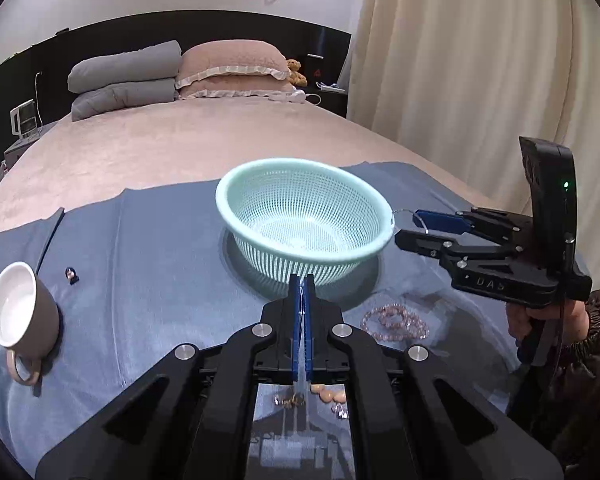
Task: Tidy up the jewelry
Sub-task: 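Carry the hoop into the green colander and open the right gripper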
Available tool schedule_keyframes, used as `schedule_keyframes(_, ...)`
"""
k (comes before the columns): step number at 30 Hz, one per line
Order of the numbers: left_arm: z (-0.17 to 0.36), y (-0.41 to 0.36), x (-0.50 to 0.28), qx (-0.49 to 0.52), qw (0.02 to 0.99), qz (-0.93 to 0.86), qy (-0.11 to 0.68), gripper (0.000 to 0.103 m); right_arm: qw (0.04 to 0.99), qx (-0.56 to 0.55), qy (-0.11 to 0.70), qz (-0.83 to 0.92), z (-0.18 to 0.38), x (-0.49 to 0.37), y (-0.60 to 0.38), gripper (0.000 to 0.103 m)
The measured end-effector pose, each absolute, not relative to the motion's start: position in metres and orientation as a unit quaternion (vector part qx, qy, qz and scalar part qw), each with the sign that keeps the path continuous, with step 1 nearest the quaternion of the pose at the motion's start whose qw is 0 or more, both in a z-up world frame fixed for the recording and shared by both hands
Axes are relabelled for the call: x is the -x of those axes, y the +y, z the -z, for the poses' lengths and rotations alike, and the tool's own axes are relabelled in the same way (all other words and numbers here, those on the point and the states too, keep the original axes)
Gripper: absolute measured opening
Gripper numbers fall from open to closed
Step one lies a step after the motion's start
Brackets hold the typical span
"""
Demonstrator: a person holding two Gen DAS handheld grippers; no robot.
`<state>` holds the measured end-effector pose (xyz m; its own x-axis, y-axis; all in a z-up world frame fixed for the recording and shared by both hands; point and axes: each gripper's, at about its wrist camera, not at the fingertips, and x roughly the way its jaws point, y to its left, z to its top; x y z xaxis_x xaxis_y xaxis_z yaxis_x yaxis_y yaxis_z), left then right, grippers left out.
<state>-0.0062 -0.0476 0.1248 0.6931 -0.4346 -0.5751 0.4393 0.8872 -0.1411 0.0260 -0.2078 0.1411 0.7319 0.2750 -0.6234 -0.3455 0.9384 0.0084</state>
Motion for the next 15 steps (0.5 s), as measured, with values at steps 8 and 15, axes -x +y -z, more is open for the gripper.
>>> schedule_keyframes(8,-0.16,-0.072,-0.039,-0.022,0.922,0.246,0.3,0.002,0.922,0.065,0.346,-0.159,-0.141,-0.067,-0.206,0.041)
schedule_keyframes(15,-0.148,-0.088,-0.073,-0.022,0.913,0.255,0.319,0.002,0.916,0.06,0.365,-0.153,-0.13,-0.086,-0.215,0.042)
